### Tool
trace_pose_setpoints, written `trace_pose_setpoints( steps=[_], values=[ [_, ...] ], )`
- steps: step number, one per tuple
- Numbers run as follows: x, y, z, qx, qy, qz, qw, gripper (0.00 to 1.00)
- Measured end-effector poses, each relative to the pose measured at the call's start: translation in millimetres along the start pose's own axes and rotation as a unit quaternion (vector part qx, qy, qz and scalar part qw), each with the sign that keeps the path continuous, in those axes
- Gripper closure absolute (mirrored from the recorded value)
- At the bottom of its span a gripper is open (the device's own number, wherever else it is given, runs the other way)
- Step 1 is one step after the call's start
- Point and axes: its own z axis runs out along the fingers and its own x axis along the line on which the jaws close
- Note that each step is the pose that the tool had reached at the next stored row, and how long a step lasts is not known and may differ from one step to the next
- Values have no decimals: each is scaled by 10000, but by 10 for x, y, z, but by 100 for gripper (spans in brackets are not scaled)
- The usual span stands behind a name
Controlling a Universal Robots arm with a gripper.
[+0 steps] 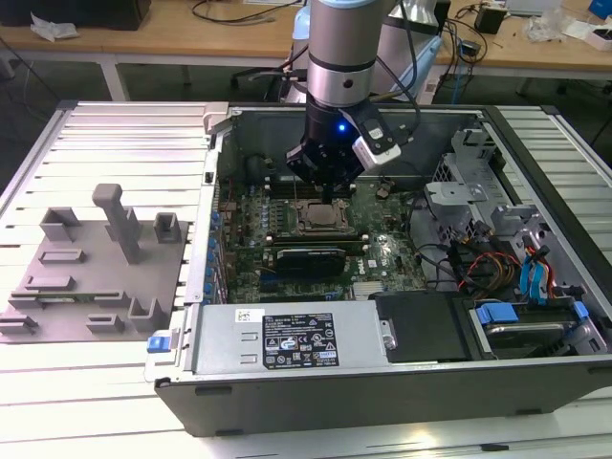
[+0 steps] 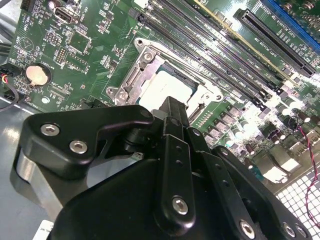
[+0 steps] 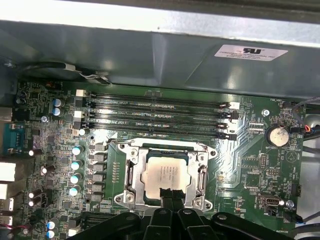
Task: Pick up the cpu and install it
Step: 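Install the first cpu locking lever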
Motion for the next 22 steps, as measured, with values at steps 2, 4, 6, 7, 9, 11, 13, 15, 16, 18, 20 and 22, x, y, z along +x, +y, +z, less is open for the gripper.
trace_pose_setpoints(
  steps=[2, 4, 6, 7, 9, 11, 13, 15, 16, 18, 20, 22],
  values=[
    [0, 0, 0, 0, 0, 0, 10000, 89],
    [0, 0, -1, 0, 0, 0, 10000, 89],
    [-1, 0, -34, 0, 0, 0, 10000, 89],
    [-3, 0, -121, 0, 0, -1, 10000, 89],
    [-3, 0, -174, 0, 0, -1, 10000, 89],
    [-4, 0, -202, 0, 0, 0, 10000, 89],
    [-4, 1, -202, -1, -1, 0, 10000, 89],
    [-4, 0, -204, 0, 0, 0, 10000, 89],
    [-4, 0, -204, 0, 0, 0, 10000, 89],
    [16, 2, -205, 1, 0, 0, 10000, 89],
    [61, 5, -205, 0, 0, -1, 10000, 89],
    [106, 8, -206, 0, 0, 0, 10000, 89]
  ],
)
